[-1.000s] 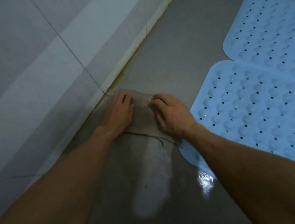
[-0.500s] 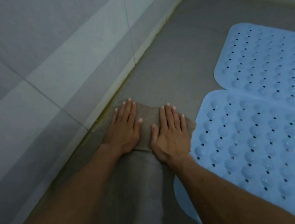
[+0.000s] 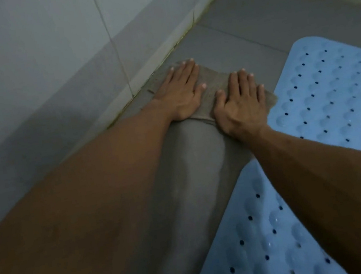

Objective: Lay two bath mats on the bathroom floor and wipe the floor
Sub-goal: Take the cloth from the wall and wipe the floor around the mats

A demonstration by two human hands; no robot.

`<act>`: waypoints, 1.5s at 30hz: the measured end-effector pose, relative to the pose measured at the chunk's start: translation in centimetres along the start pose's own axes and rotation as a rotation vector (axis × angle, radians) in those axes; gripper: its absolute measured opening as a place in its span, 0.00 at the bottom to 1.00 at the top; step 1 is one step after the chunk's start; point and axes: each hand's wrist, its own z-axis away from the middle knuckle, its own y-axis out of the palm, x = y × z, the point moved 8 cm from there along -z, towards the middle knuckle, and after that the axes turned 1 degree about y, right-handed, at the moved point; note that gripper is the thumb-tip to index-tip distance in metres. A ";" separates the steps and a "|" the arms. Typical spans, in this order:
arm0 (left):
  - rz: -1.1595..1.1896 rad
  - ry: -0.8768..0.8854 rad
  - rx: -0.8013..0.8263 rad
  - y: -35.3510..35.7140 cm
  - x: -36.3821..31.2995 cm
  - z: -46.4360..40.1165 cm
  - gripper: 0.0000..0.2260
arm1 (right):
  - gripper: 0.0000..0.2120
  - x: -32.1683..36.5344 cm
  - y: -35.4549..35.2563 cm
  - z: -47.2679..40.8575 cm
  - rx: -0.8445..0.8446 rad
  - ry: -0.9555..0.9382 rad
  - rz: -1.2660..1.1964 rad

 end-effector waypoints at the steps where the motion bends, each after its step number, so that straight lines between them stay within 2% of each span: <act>1: -0.003 0.001 -0.001 -0.2 -0.3 -1.5 0.29 | 0.33 -0.5 -0.3 -1.4 -0.002 0.004 0.005; 7: -0.010 0.039 0.018 -1.6 -0.9 -9.8 0.29 | 0.33 -2.5 -1.5 -8.7 -0.004 0.054 0.006; 10: -0.026 0.078 -0.032 -2.0 -0.7 -12.3 0.28 | 0.33 -2.5 -1.9 -10.5 -0.083 0.095 -0.001; 12: -0.050 0.081 -0.087 -2.5 -0.7 -12.7 0.28 | 0.33 -2.3 -2.2 -10.6 -0.131 0.104 0.006; 19: -0.079 0.070 -0.114 -2.9 -0.7 -12.8 0.29 | 0.33 -2.0 -2.8 -10.4 -0.104 0.098 -0.027; 26: -0.117 0.075 -0.097 -3.0 -0.7 -12.9 0.28 | 0.26 -2.3 -3.1 -9.9 -0.150 0.073 -0.175; 32: -0.125 0.073 -0.041 -3.2 -1.1 -13.5 0.27 | 0.29 -2.6 -2.9 -11.3 -0.161 0.045 -0.210; 36: -0.105 0.019 -0.052 -3.6 -1.5 -19.8 0.28 | 0.29 -4.8 -3.5 -18.1 -0.161 0.021 -0.156; 41: -0.100 0.064 -0.056 -4.8 -3.9 -31.8 0.29 | 0.30 -8.9 -4.9 -27.8 -0.150 0.051 -0.118; 45: -0.119 0.084 -0.060 -5.4 -3.7 -37.1 0.29 | 0.30 -9.9 -5.7 -33.1 -0.158 0.074 -0.107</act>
